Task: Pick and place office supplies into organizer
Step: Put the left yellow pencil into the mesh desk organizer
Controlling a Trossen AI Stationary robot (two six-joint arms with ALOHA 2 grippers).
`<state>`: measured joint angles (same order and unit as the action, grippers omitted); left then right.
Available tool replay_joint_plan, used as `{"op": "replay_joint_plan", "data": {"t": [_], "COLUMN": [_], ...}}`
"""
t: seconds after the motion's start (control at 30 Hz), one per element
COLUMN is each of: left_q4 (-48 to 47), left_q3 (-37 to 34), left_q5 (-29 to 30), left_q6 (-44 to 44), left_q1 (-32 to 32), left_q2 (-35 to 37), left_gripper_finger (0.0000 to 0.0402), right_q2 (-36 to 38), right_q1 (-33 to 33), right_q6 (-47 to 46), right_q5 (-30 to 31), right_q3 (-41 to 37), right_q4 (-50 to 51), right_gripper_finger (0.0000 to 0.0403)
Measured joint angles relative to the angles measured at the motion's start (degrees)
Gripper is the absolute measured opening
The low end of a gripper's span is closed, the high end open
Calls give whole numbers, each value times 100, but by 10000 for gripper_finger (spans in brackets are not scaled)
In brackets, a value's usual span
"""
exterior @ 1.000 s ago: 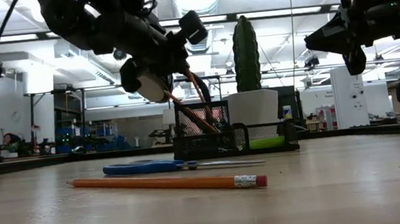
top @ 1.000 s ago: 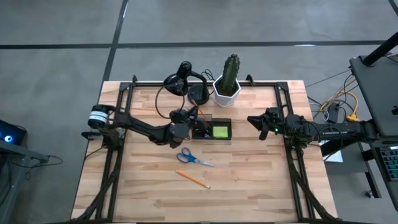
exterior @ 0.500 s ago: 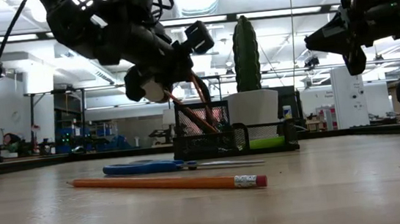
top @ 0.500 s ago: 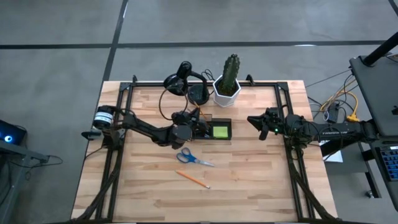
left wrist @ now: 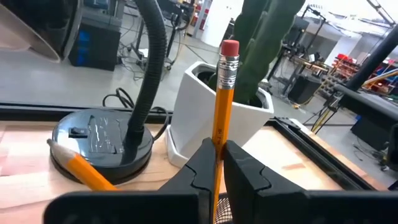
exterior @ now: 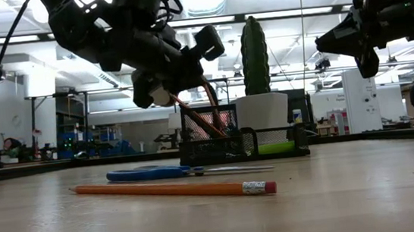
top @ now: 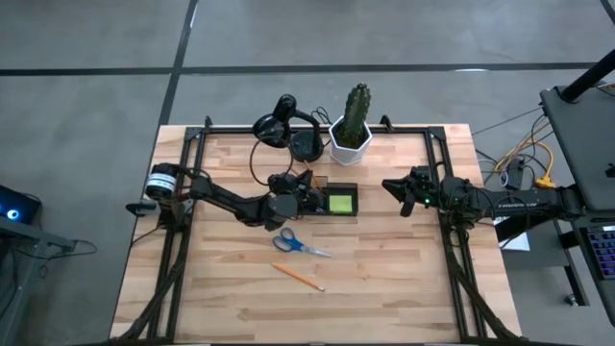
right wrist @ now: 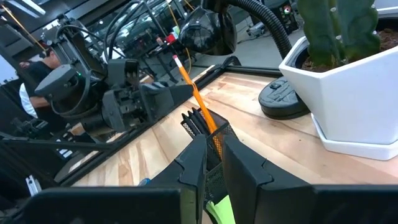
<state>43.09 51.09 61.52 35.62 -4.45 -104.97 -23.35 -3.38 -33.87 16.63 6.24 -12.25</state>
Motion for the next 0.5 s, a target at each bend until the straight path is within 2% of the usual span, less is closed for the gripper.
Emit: {"op": "replay_joint_plan", "data": {"t": [0.27,0.5], "left_q4": [-13,-6], "left_q3": [0,0], "left_q5": [-17,-110], "left_q6": [-1,-16], "left_q1": [0,0], "left_q2": [0,0], "left_gripper_finger": [11,55], "right_q2": [0,0], "right_q1": [0,0], "right_q6": [0,0], "right_q5": [1,1], "right_q3": [0,0], "right_q4": [0,-1], "right_gripper_finger": [43,43]}}
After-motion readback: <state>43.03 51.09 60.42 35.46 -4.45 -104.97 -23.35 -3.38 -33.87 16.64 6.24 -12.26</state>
